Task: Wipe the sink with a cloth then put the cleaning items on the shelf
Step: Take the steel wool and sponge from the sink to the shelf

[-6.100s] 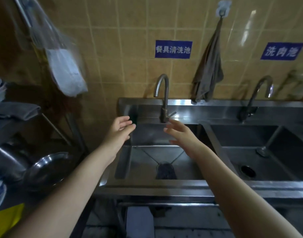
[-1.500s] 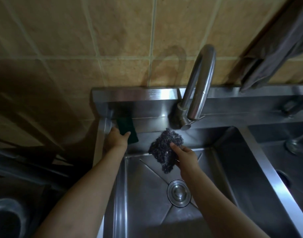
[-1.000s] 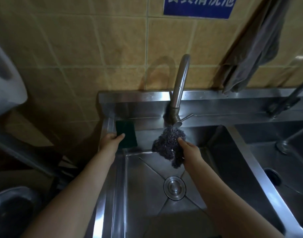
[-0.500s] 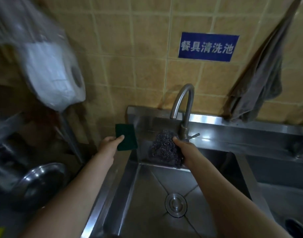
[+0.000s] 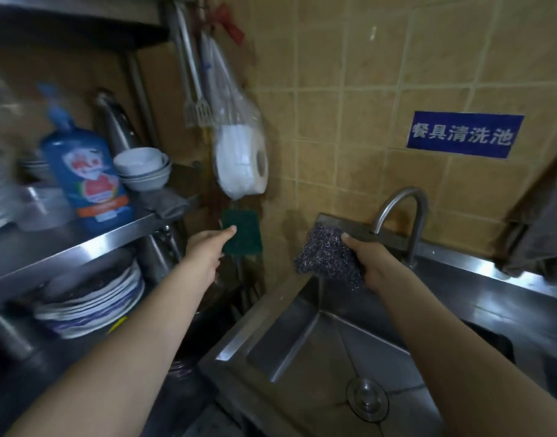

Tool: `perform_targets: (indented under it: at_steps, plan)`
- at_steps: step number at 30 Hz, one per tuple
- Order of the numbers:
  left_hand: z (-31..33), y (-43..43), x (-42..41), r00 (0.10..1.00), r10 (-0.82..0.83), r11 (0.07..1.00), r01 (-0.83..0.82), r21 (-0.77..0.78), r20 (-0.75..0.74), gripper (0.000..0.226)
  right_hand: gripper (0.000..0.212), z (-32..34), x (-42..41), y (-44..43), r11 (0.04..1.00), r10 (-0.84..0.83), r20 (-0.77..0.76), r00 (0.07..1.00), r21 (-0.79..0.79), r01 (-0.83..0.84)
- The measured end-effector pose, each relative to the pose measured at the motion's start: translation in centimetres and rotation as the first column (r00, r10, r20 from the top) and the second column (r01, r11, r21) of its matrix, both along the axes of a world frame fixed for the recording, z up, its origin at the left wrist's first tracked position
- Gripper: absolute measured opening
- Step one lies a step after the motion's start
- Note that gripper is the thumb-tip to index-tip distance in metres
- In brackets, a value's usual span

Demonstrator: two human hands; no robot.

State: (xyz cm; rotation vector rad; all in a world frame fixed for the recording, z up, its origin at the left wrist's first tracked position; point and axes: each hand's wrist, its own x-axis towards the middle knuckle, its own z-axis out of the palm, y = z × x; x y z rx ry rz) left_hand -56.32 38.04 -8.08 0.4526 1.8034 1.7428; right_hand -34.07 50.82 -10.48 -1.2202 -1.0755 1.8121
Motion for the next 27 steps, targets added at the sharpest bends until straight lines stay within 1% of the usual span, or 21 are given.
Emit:
perform_targets:
  at_steps: [2,5,9,12,16,21,27]
  plan:
    - [1.5,-2.2,-0.4,0.999,0.034,0.999,-0.033,0.028,-0.025,0.023,0.021,1.6,-1.6,-1.1,0.998,0.055,0.002,0.998,0.043,-0.055]
    - [3.5,-5.4,-1.3,0.996,0.072,0.996,-0.069,0.052,-0.059,0.023,0.034,3.7,-4.2,-3.2,0.989,0.116,0.002,0.993,0.088,-0.116]
    - [5.4,-9.6,-3.0,0.984,0.151,0.985,-0.142,0.097,-0.090,0.024,0.038,5.7,-7.7,-6.2,0.971,0.194,-0.018,0.981,0.146,-0.189]
    - [6.5,-13.0,-4.4,0.969,0.213,0.971,-0.197,0.134,-0.123,0.027,0.034,6.8,-10.5,-8.7,0.959,0.240,-0.042,0.970,0.164,-0.230]
    - [7.9,-18.0,-6.4,0.950,0.301,0.940,-0.282,0.191,-0.082,0.027,0.035,7.8,-14.2,-12.2,0.938,0.298,-0.024,0.954,0.194,-0.288]
    - [8.2,-23.8,-8.8,0.908,0.406,0.905,-0.384,0.184,-0.100,0.031,0.041,8.7,-18.5,-16.8,0.897,0.382,0.042,0.923,0.221,-0.382]
    - [7.4,-28.9,-11.9,0.883,0.468,0.878,-0.459,0.133,-0.045,0.028,0.037,9.5,-22.6,-21.7,0.885,0.428,0.013,0.904,0.194,-0.422]
